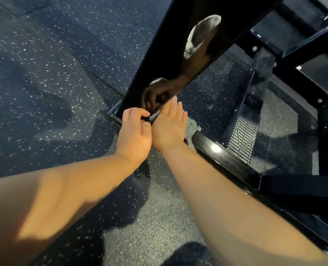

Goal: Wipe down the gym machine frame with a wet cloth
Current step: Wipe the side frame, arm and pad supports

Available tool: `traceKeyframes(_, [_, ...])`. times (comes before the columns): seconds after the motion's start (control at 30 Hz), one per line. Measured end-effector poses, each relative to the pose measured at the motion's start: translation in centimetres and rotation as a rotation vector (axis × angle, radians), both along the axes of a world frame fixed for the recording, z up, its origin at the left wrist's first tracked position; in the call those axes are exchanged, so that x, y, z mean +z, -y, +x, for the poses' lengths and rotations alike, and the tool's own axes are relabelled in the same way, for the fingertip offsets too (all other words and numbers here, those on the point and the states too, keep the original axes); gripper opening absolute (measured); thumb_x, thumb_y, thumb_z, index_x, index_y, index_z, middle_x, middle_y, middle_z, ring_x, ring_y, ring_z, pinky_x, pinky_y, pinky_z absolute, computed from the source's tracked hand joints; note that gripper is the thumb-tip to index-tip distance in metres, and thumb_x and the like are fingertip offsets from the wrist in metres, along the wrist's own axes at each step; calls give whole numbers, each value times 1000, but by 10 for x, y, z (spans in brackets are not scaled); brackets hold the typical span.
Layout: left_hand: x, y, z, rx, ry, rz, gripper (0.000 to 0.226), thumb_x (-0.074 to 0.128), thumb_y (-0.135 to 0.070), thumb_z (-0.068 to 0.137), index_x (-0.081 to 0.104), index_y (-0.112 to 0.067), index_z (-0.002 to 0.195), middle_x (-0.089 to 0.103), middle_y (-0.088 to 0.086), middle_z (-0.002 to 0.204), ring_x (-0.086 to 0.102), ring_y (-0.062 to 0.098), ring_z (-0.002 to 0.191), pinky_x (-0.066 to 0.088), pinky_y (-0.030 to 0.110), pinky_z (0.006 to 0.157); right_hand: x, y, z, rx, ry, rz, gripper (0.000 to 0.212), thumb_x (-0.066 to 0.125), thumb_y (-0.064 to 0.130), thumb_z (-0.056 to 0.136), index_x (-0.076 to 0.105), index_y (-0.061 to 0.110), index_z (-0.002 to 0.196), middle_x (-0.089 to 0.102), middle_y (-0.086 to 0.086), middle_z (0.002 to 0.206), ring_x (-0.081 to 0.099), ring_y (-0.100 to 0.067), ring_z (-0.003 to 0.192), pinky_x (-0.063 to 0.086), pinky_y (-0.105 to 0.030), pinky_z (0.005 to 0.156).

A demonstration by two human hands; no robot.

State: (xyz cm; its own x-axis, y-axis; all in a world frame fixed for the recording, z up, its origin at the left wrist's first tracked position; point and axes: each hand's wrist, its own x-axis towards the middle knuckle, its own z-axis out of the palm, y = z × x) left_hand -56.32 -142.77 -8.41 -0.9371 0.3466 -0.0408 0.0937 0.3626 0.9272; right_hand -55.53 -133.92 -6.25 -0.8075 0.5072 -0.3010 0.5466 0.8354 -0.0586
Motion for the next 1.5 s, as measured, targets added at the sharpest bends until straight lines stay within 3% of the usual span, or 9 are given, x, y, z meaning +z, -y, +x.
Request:
traceKeyframes(0.13, [1,-2,4,2,1,1,26,35,-5,94,48,-9,116,36,2,122,43,-3,83,33,11,75,-11,5,26,129,-61,86,73,32,31,100,-17,3,147,-23,-12,156,-22,-29,143,-8,-45,118])
traceKeyframes(0.3, [8,-8,6,11,22,4,24,34,-9,96,50,-9,115,39,4,122,39,5,90,35,15,83,-11,-15,3,34,-240,-55,67,34,46,98,13,14,152,5,-3,160,3,-24,147,2,-42,119])
traceKeyframes(0.43, [9,-10,8,23,96,-42,36,34,-10,97,40,-9,132,36,6,131,39,8,100,32,20,88,-17,-15,23,130,-366,-40,50,37,23,101,26,15,149,17,-1,159,8,-23,147,0,-36,118])
traceKeyframes(0.6, [13,-24,33,46,75,-65,15,38,-6,93,47,-11,104,39,3,108,43,15,94,39,30,89,-18,-30,57,398,-382,-155,50,43,9,98,33,15,147,23,-5,156,12,-26,146,1,-37,120])
traceKeyframes(0.67, [11,-27,42,28,12,-97,19,40,-6,92,51,-8,108,41,4,109,45,20,103,38,34,96,-18,-43,77,453,-409,-193,49,43,9,93,42,12,142,34,-8,151,23,-32,143,7,-40,118])
traceKeyframes(0.87, [18,-47,61,-445,-352,-278,37,48,-9,89,53,-7,126,44,9,132,39,24,122,31,28,99,-20,-80,153,146,-467,-159,52,52,11,92,41,9,142,35,-8,150,26,-31,142,14,-43,118])
traceKeyframes(1.03, [24,-80,89,-767,-450,-611,57,38,-27,97,20,-13,149,9,8,156,1,26,145,-1,40,117,-15,-103,207,-223,-316,-52,53,37,24,102,20,13,151,5,-5,160,2,-24,147,8,-38,119])
traceKeyframes(1.23, [25,-93,94,-834,-433,-737,59,35,-31,98,13,-16,151,3,5,157,-4,24,145,-2,38,118,-6,-138,168,-416,-122,-77,53,25,31,104,11,14,152,-4,-10,160,-4,-28,146,5,-41,118])
traceKeyframes(1.5, [27,-90,93,-848,-414,-735,59,34,-31,99,11,-18,151,0,2,158,-8,22,145,-4,36,117,-12,-107,200,-344,-278,-64,52,32,25,103,15,13,151,-4,-8,160,-3,-25,147,7,-31,116])
